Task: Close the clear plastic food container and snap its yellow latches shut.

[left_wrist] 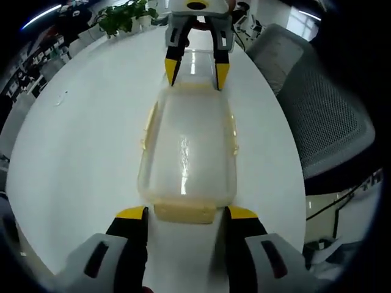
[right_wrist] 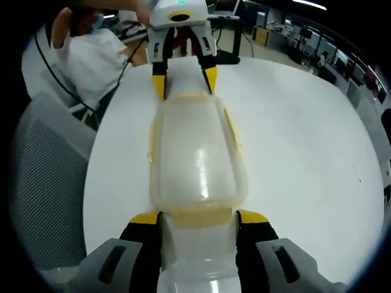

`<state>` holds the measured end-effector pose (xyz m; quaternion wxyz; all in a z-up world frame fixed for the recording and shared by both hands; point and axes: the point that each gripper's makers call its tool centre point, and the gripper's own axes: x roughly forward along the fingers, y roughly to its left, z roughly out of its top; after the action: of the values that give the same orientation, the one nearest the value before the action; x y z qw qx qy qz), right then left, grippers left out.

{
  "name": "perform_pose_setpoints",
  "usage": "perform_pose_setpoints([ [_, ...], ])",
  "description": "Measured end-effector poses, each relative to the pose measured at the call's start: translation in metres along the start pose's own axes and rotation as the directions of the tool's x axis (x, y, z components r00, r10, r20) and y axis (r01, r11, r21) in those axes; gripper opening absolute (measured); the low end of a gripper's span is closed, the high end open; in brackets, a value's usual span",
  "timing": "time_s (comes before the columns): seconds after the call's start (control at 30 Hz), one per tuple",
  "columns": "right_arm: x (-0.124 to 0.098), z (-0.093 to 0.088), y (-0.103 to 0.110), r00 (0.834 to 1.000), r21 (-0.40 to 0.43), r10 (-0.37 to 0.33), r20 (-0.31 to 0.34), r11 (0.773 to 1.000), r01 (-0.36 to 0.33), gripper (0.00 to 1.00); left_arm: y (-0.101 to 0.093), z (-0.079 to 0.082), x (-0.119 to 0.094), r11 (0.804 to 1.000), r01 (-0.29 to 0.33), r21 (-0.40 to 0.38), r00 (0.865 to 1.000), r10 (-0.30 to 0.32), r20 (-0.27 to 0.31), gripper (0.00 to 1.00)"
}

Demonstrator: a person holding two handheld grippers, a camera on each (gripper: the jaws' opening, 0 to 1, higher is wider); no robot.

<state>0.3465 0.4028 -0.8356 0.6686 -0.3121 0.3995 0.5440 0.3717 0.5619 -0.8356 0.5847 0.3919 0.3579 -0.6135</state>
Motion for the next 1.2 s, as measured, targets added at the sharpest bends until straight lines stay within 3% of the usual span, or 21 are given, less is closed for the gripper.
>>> perform_pose_setpoints([
  [0.17,0.001,0.000,0.000,1.000,-0.021,0.003,-0.017,1.000,-0.003,0.42,-0.001,-0.002,0.003,0.999,0.011,0.037,1.000,-0.010,-0.022,0.39],
  [0.27,0.002,-0.002,0.000,0.999,-0.062,-0.009,-0.037,0.998,0.006,0.39,0.000,-0.002,0.004,0.999,0.015,0.042,1.000,-0.014,-0.022,0.39],
  [0.6,0.001,-0.003,-0.002,0.998,-0.065,-0.018,-0.065,0.998,0.014,0.38,0.000,-0.001,0.004,0.999,0.018,0.038,1.000,-0.017,-0.018,0.38],
  [0.83,-0.002,-0.001,-0.004,0.999,-0.062,-0.001,-0.045,0.998,-0.002,0.38,0.001,-0.001,0.003,0.999,0.013,0.032,0.999,-0.012,-0.030,0.37],
  [1.2,-0.011,0.006,-0.004,1.000,-0.057,0.020,-0.009,0.998,-0.021,0.37,0.000,0.002,-0.007,1.000,0.014,0.007,1.000,-0.014,0.007,0.36],
])
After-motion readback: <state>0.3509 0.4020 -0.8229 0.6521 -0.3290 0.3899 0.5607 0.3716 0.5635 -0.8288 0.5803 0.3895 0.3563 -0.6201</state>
